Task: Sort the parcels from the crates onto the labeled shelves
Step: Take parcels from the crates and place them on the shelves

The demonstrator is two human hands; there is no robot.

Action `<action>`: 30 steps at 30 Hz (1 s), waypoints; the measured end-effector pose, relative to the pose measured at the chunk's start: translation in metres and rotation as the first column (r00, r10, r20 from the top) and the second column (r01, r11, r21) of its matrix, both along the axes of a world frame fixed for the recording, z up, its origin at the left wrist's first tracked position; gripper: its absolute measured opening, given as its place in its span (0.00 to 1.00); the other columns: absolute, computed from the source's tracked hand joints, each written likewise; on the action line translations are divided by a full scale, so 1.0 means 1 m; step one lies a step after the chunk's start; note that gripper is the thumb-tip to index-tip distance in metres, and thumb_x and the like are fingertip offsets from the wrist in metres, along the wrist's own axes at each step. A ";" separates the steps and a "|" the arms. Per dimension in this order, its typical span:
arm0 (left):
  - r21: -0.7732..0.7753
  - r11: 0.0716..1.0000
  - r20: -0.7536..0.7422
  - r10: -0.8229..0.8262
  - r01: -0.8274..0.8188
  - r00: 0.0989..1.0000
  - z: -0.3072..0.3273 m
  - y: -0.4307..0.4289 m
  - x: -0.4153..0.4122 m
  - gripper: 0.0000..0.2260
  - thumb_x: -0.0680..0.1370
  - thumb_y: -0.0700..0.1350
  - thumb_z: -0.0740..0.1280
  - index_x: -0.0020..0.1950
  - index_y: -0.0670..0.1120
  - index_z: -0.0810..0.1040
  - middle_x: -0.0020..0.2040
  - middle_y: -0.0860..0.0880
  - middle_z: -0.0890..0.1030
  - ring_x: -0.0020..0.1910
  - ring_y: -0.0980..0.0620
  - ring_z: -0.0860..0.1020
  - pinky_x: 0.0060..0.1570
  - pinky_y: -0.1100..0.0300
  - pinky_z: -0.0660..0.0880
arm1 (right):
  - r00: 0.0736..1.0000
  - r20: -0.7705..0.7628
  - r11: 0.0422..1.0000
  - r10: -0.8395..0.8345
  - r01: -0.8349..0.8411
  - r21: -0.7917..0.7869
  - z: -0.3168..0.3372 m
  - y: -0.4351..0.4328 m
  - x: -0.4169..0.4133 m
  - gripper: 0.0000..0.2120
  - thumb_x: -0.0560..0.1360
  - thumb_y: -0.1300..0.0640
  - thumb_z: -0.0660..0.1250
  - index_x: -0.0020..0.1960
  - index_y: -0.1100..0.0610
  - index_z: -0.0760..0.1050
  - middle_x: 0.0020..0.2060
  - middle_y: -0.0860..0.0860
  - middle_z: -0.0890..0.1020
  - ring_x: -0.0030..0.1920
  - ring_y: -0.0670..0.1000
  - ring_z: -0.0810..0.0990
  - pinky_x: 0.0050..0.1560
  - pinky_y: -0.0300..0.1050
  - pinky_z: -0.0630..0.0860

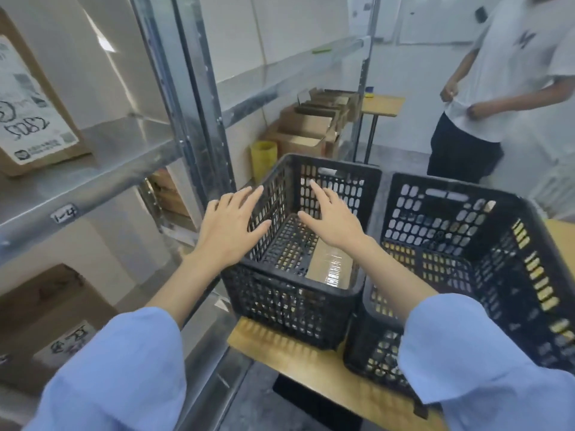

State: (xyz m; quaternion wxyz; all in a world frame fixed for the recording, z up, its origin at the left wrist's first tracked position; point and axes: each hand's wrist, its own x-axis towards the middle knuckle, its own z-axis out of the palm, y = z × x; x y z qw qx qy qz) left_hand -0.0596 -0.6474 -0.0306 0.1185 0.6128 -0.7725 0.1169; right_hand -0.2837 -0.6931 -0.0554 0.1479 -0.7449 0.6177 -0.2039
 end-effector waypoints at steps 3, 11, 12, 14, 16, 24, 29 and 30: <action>0.038 0.998 0.009 -0.053 0.052 0.999 -0.020 -0.030 -0.007 0.31 0.79 0.65 0.51 0.80 0.54 0.55 0.77 0.50 0.64 0.72 0.47 0.65 0.67 0.50 0.61 | 0.998 0.045 0.997 -0.040 0.037 0.067 -0.022 -0.021 -0.016 0.37 0.79 0.37 0.60 0.80 0.44 0.45 0.79 0.54 0.56 0.76 0.59 0.61 0.69 0.59 0.69; 0.196 0.969 -0.027 -0.145 0.148 0.989 -0.079 -0.101 -0.026 0.32 0.79 0.64 0.56 0.80 0.54 0.53 0.77 0.50 0.64 0.73 0.48 0.65 0.68 0.48 0.62 | 0.983 0.133 0.955 -0.127 0.085 0.284 -0.089 -0.058 -0.014 0.40 0.78 0.42 0.64 0.81 0.47 0.44 0.78 0.57 0.57 0.75 0.62 0.60 0.72 0.58 0.63; 0.217 0.962 -0.033 -0.159 0.163 0.987 -0.087 -0.107 -0.028 0.33 0.79 0.64 0.57 0.80 0.54 0.52 0.77 0.50 0.64 0.73 0.48 0.65 0.68 0.48 0.62 | 0.981 0.135 0.944 -0.141 0.093 0.316 -0.096 -0.060 -0.013 0.41 0.78 0.43 0.65 0.81 0.48 0.43 0.78 0.58 0.56 0.76 0.61 0.60 0.73 0.58 0.62; 0.266 0.944 -0.042 -0.189 0.194 0.981 -0.101 -0.117 -0.032 0.34 0.79 0.64 0.57 0.80 0.54 0.51 0.77 0.51 0.64 0.73 0.49 0.64 0.68 0.48 0.61 | 0.975 0.152 0.923 -0.162 0.096 0.372 -0.108 -0.065 -0.009 0.43 0.78 0.44 0.67 0.81 0.48 0.42 0.78 0.58 0.54 0.77 0.60 0.56 0.74 0.58 0.59; 0.323 0.916 -0.081 -0.224 0.238 0.971 -0.113 -0.127 -0.037 0.34 0.79 0.64 0.58 0.80 0.54 0.50 0.77 0.52 0.62 0.74 0.50 0.63 0.69 0.49 0.59 | 0.966 0.184 0.914 -0.183 0.098 0.394 -0.116 -0.070 -0.007 0.45 0.77 0.46 0.68 0.81 0.49 0.41 0.78 0.58 0.54 0.78 0.59 0.54 0.76 0.58 0.57; 0.475 0.799 -0.168 -0.329 0.368 0.929 -0.163 -0.165 -0.047 0.42 0.71 0.72 0.53 0.80 0.54 0.51 0.77 0.53 0.63 0.73 0.51 0.64 0.67 0.50 0.62 | 0.934 0.125 0.857 -0.335 0.247 0.452 -0.155 -0.071 0.008 0.50 0.73 0.46 0.74 0.80 0.49 0.41 0.79 0.53 0.55 0.78 0.58 0.55 0.75 0.59 0.61; 0.519 0.739 -0.266 -0.338 0.429 0.903 -0.189 -0.165 -0.052 0.39 0.74 0.65 0.64 0.80 0.53 0.52 0.77 0.52 0.63 0.74 0.50 0.64 0.68 0.50 0.62 | 0.859 0.023 0.758 -0.512 0.439 0.482 -0.166 -0.060 0.008 0.48 0.74 0.50 0.73 0.80 0.48 0.42 0.77 0.52 0.60 0.75 0.57 0.62 0.71 0.55 0.66; 0.530 0.725 -0.275 -0.344 0.440 0.898 -0.192 -0.165 -0.052 0.40 0.74 0.65 0.64 0.80 0.53 0.52 0.77 0.52 0.62 0.74 0.51 0.63 0.68 0.49 0.62 | 0.842 -0.002 0.734 -0.540 0.471 0.490 -0.167 -0.057 0.008 0.49 0.73 0.51 0.74 0.80 0.48 0.43 0.77 0.51 0.60 0.75 0.56 0.62 0.71 0.54 0.66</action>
